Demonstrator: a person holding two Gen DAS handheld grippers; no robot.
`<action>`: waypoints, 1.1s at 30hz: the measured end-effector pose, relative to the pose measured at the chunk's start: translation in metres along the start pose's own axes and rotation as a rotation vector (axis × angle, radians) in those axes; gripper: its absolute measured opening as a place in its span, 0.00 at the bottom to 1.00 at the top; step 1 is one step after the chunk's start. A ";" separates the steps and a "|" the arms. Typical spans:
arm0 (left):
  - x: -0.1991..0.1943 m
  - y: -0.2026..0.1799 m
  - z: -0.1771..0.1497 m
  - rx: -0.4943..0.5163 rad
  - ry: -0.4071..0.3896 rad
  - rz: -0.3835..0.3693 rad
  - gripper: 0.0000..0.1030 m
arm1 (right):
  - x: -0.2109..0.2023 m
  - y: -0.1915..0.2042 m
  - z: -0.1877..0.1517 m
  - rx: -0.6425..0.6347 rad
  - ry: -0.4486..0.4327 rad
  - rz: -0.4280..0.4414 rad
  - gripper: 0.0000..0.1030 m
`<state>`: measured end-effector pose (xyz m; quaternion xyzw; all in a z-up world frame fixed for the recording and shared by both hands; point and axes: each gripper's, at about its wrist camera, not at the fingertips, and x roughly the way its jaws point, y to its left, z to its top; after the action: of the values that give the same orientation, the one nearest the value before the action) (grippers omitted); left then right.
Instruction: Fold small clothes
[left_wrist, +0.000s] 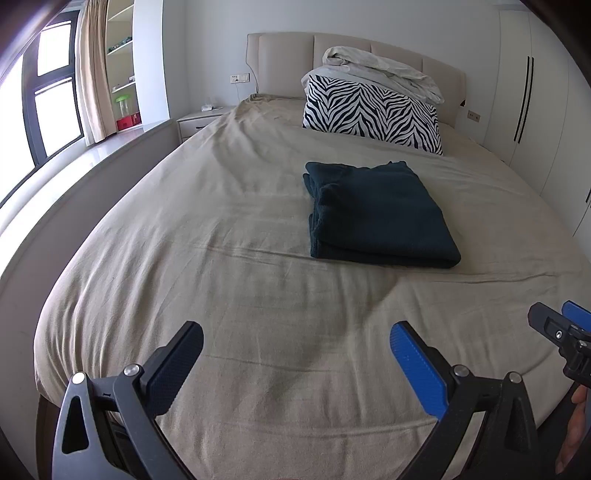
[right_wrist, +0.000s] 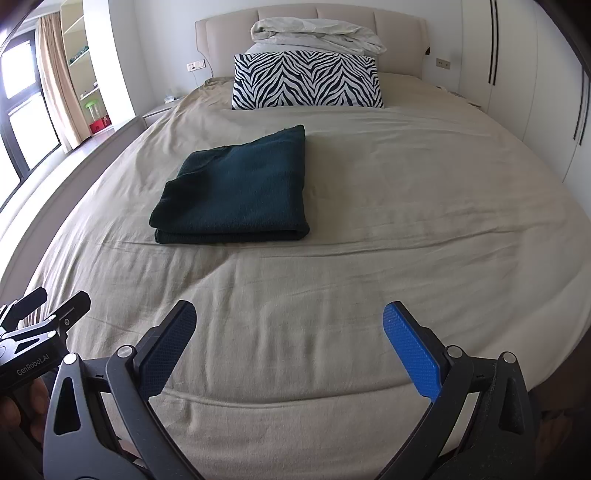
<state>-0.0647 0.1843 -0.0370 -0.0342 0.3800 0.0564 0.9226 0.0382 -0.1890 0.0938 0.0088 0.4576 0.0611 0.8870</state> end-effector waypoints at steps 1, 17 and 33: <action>0.000 0.000 0.001 0.000 0.000 0.000 1.00 | 0.000 0.000 0.000 0.000 0.001 0.000 1.00; 0.002 0.000 -0.005 0.003 0.002 -0.002 1.00 | 0.002 -0.002 -0.004 0.002 0.008 0.001 1.00; 0.008 0.003 -0.009 0.010 0.016 -0.010 1.00 | 0.005 -0.003 -0.007 0.003 0.018 0.005 1.00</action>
<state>-0.0661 0.1867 -0.0492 -0.0318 0.3874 0.0495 0.9200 0.0355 -0.1916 0.0856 0.0107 0.4657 0.0626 0.8827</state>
